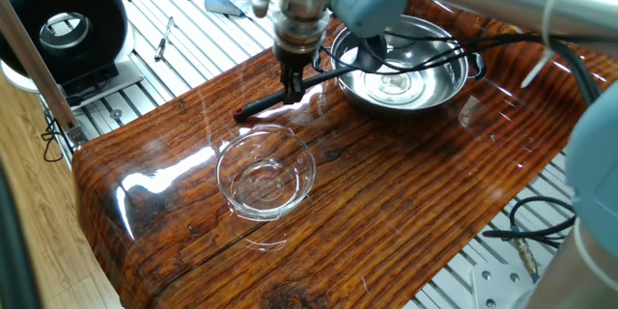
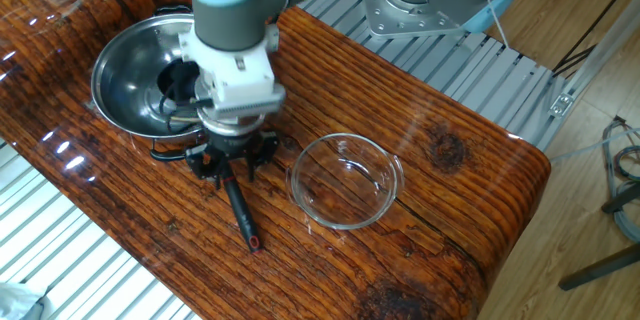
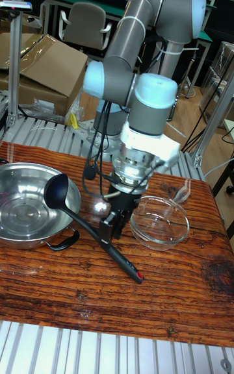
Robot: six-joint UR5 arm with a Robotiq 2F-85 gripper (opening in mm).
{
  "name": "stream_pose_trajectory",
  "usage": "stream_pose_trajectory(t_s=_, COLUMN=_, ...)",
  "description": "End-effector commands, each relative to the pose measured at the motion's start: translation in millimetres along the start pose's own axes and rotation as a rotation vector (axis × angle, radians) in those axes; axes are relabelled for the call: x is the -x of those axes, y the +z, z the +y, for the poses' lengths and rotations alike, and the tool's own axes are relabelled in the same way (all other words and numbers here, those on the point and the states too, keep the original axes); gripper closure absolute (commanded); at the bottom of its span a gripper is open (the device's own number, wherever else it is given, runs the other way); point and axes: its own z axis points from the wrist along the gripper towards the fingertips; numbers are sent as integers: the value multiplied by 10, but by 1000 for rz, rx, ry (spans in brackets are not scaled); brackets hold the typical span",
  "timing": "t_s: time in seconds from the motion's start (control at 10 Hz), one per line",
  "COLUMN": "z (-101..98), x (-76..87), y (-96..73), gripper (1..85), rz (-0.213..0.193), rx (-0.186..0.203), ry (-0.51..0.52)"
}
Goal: Scoop water with a large spoon from one bowl to another
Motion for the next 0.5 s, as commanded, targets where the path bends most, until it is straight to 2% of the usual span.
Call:
stream_pose_trajectory(t_s=0.0, z=-143, x=100, y=59, gripper=353, rz=43, rx=-19, ry=-26)
stream_pose_trajectory(t_s=0.2, z=-182, x=157, y=124, gripper=353, rz=64, rx=-22, ry=-34)
stream_pose_trajectory(t_s=0.4, z=-185, x=143, y=186, gripper=353, rz=105, rx=-21, ry=-24)
